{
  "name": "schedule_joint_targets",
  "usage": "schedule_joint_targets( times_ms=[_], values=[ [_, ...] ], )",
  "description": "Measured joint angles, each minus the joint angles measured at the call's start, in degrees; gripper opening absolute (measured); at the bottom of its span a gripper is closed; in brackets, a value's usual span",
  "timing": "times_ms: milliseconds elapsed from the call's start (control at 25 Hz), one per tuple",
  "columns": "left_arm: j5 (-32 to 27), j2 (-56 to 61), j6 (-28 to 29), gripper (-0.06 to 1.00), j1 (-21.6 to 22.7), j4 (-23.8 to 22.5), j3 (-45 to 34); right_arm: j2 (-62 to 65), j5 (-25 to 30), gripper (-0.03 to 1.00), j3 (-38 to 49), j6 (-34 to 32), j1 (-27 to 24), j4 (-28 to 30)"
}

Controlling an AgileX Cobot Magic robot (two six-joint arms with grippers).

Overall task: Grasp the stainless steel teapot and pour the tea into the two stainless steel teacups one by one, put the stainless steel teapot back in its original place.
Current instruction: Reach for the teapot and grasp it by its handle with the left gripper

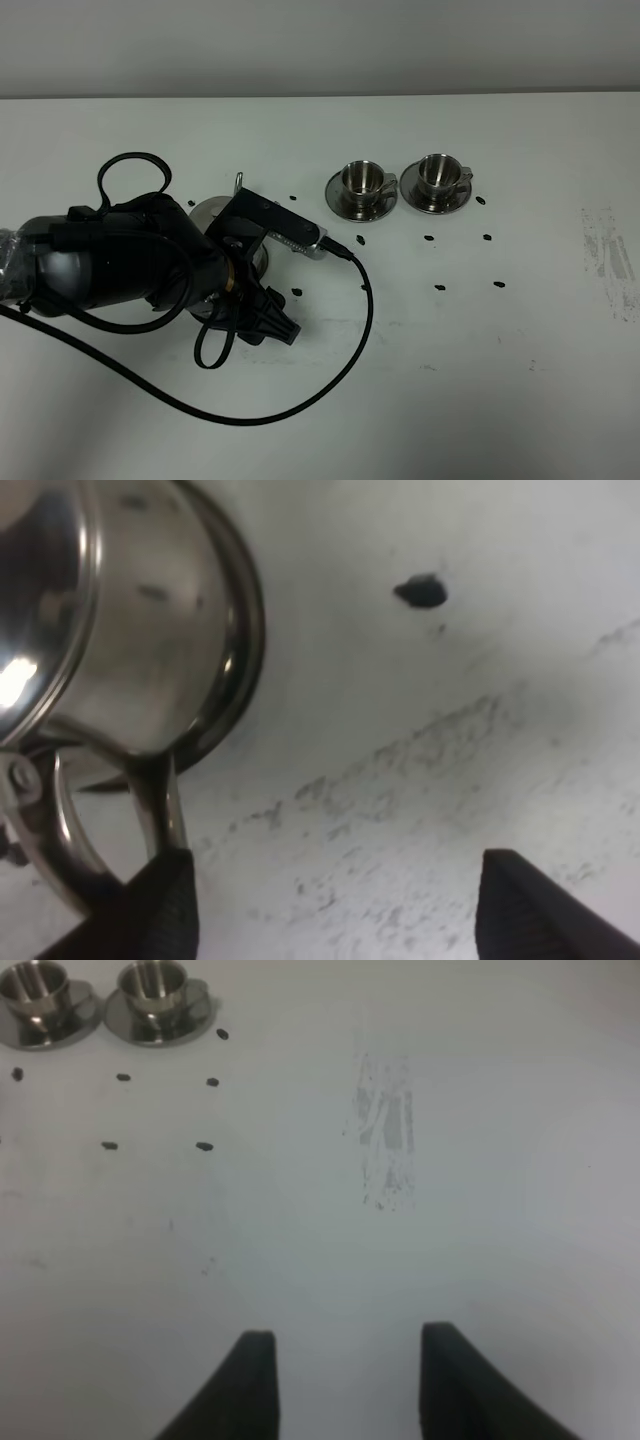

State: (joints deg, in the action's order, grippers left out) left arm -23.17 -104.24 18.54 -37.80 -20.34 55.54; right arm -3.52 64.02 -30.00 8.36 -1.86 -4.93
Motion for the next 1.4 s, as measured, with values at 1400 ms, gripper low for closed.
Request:
schedule_joint_targets(
  times_ms=[1400],
  values=[
    [-27.7, 9.6, -2.4, 0.57, 6.2, 5.9, 12.4, 0.0, 0.0, 0.33, 0.0, 0.0, 0.0, 0.0]
  ],
)
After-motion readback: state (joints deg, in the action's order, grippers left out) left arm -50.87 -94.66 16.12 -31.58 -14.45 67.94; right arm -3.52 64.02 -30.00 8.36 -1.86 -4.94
